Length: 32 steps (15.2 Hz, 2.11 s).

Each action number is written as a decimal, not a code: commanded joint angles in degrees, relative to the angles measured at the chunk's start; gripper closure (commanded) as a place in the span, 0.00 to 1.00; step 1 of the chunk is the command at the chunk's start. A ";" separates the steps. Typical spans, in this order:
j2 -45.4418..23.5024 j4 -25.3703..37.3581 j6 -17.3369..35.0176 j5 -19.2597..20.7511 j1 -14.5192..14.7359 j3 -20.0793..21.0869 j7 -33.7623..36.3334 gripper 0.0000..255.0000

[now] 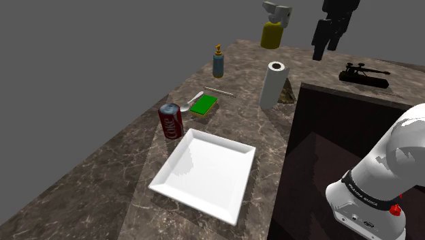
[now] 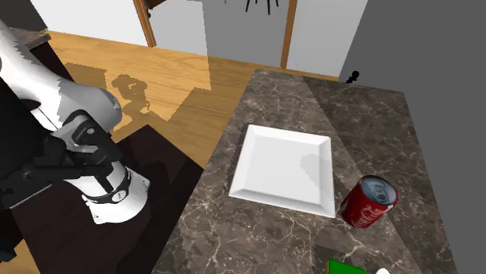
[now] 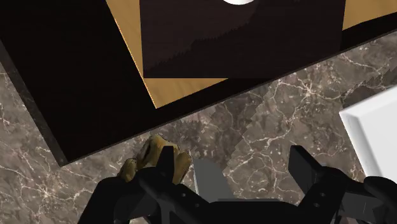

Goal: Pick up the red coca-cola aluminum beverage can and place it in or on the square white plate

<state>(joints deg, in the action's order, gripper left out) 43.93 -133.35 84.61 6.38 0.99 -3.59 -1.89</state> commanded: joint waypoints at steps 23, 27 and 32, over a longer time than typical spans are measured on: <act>-33.37 13.38 22.12 -7.89 7.20 15.78 19.98 0.00; -41.06 19.40 24.18 -6.68 8.43 17.87 23.63 0.00; -51.21 28.65 25.38 -4.11 10.52 19.76 28.12 0.00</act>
<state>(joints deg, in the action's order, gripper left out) -4.89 -107.04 109.87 1.63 11.11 15.88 25.39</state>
